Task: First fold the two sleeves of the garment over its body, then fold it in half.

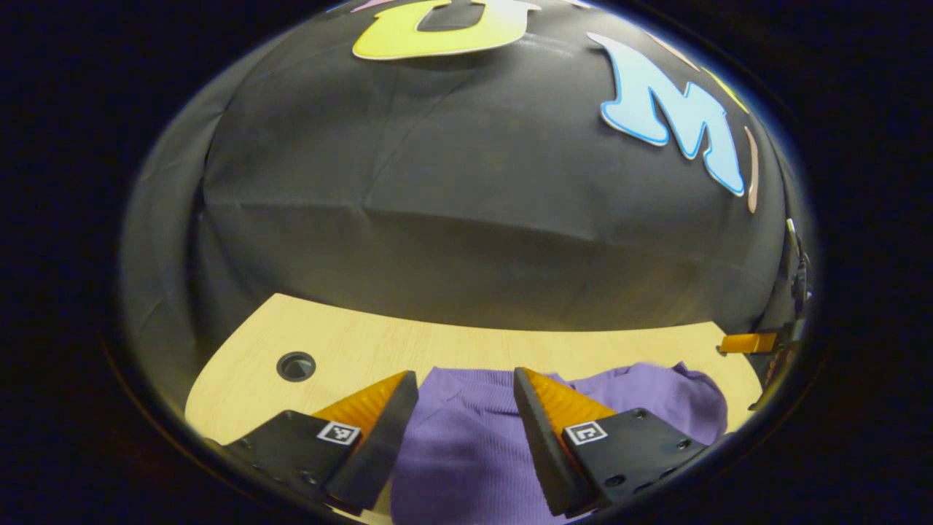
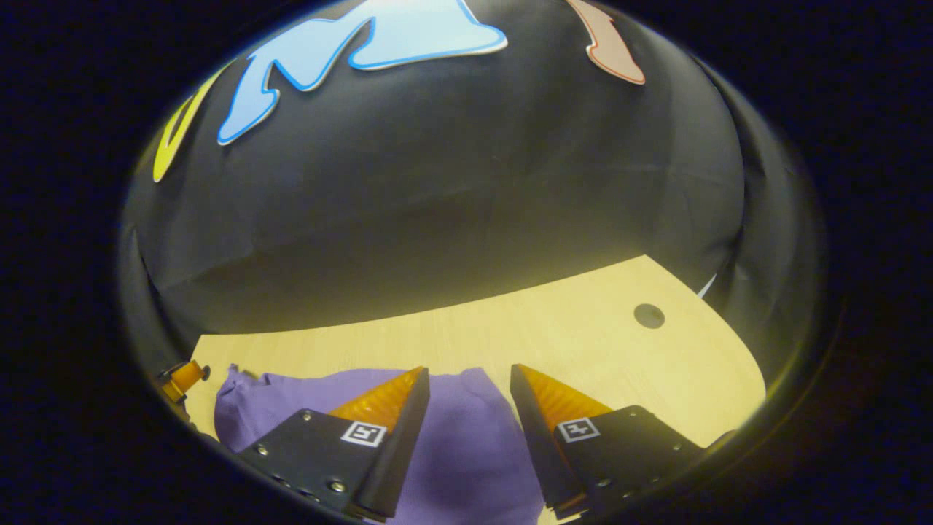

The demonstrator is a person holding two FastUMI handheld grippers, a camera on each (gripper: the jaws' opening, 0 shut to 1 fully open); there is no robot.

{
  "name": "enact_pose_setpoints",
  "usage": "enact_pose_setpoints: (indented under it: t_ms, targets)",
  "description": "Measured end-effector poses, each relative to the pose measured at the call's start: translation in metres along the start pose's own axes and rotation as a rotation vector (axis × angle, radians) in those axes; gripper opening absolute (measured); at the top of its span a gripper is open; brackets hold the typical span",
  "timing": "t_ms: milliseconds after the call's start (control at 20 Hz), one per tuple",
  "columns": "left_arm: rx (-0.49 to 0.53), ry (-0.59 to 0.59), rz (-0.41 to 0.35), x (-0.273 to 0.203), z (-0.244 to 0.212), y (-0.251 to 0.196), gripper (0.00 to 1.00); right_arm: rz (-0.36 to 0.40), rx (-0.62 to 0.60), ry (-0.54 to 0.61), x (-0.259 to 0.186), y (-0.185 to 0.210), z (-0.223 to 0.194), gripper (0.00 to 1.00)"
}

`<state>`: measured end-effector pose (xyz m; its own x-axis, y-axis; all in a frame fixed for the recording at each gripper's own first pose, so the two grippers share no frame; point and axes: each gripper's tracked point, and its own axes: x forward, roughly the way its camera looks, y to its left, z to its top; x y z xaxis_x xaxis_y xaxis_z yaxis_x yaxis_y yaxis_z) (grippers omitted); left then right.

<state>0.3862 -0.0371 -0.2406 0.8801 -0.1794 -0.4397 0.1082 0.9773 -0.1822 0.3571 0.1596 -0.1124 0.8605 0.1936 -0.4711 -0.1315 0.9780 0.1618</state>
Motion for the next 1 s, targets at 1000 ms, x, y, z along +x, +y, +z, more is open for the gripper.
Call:
enact_pose_setpoints:
  t_ms: [1000]
  targets:
    - [0.135, -0.306, -0.056, -0.232, 0.075, -0.089, 0.93, 0.088, -0.230, -0.373, -0.230, 0.046, 0.038, 0.97]
